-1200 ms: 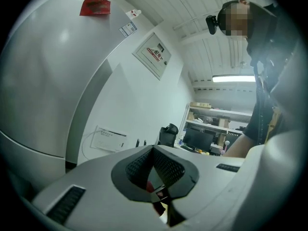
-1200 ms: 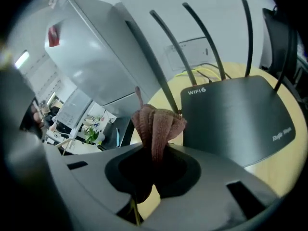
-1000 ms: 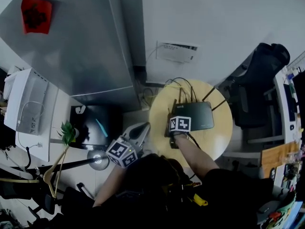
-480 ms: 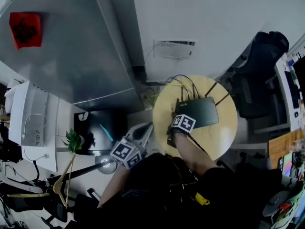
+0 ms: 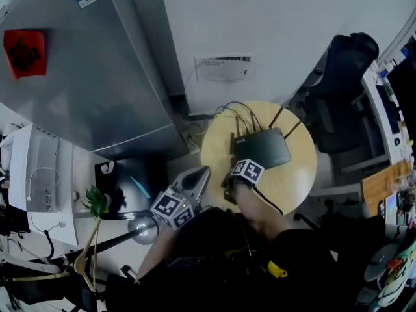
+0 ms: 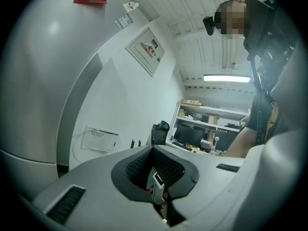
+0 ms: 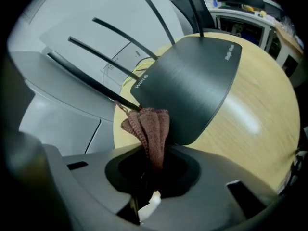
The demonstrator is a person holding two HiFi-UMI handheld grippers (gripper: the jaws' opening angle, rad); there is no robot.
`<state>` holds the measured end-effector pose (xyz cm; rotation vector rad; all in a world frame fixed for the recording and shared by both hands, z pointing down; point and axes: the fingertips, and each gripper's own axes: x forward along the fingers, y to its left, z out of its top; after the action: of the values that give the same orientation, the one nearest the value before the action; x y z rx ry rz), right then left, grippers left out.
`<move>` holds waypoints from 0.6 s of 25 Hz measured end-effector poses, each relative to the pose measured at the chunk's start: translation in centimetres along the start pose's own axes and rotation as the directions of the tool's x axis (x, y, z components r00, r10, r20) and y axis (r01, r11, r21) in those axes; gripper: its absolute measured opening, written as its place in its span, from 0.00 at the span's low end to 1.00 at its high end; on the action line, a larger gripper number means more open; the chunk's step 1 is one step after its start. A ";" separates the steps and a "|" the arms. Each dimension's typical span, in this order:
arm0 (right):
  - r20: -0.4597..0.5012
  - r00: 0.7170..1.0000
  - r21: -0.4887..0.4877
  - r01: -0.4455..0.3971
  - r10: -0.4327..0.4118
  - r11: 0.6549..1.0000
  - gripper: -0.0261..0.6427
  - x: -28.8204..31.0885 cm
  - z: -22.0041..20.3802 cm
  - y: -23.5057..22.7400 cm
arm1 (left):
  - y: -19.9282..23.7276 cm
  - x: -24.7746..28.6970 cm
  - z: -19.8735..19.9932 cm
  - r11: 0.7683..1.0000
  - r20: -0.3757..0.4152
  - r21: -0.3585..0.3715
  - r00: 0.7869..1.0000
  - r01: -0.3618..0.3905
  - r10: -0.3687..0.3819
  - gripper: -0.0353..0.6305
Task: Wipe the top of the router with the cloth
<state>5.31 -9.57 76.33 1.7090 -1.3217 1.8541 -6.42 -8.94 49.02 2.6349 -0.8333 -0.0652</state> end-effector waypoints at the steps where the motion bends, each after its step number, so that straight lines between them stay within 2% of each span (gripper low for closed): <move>1: -0.004 1.000 -0.003 0.002 -0.002 1.000 0.14 -0.1 -0.1 -0.4 | -0.1 0.0 0.0 1.000 0.004 -0.002 1.000 0.001 -0.001 0.05; 5: -0.025 1.000 -0.071 0.005 -0.007 0.997 0.14 -0.2 -0.5 -1.5 | -0.4 -0.3 0.0 1.000 0.016 -0.011 1.000 0.001 -0.001 0.05; 8: -0.057 0.998 -0.174 0.001 -0.011 0.985 0.14 -0.2 -0.7 -1.9 | -0.8 -0.2 -0.2 1.000 0.024 -0.015 1.000 0.002 -0.002 0.05; 15: -0.127 0.992 -0.297 -0.032 -0.007 0.954 0.14 -0.8 -1.3 -3.4 | -2.5 0.6 -0.6 1.000 0.032 -0.011 0.999 0.012 -0.012 0.05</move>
<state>7.22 -6.47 77.15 1.4086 -1.4760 1.6381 -4.45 -7.16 48.74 2.6349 -0.8255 -0.1148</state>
